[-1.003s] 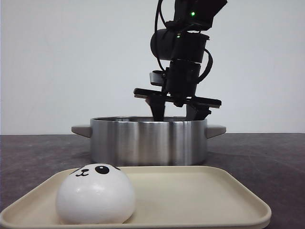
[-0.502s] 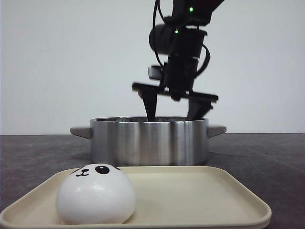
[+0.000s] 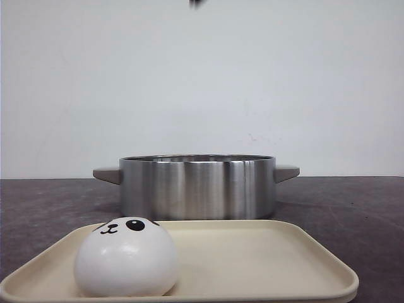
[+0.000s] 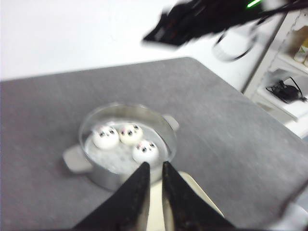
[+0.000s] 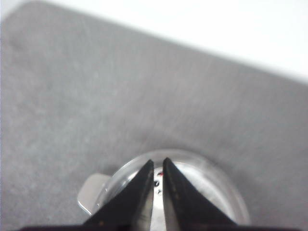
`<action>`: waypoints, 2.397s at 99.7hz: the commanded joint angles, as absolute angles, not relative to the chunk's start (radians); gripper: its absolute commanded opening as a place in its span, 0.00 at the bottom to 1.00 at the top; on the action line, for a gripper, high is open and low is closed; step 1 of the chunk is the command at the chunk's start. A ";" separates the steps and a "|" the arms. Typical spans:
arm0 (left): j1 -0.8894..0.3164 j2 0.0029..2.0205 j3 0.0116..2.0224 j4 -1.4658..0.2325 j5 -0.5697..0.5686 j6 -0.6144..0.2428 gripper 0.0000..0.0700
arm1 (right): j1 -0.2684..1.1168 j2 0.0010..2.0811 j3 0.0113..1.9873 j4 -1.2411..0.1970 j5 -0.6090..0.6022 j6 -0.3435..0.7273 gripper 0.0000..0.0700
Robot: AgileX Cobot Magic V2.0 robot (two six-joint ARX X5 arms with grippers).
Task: Steam buns
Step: 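Raise the right gripper up out of the pot, then lower the open left gripper onto the last panda bun on the tray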
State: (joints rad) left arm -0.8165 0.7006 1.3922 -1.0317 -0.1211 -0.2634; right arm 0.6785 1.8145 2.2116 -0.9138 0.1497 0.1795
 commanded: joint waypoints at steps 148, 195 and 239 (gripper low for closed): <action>-1.034 1.396 1.044 -0.895 -0.003 -0.713 0.97 | 0.724 0.966 2.236 -1.420 0.233 -0.014 0.01; -0.980 1.585 1.044 -0.814 0.017 -0.728 0.96 | 0.724 0.965 2.236 -1.420 0.233 -0.014 0.01; -0.956 1.597 1.044 -0.792 0.039 -0.728 0.73 | 0.724 0.965 2.236 -1.420 0.233 -0.014 0.01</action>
State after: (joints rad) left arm -0.9466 1.5749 1.0382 -0.8001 0.0319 -0.7223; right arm 0.7174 0.9588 2.2143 -1.3495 0.2344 -0.0223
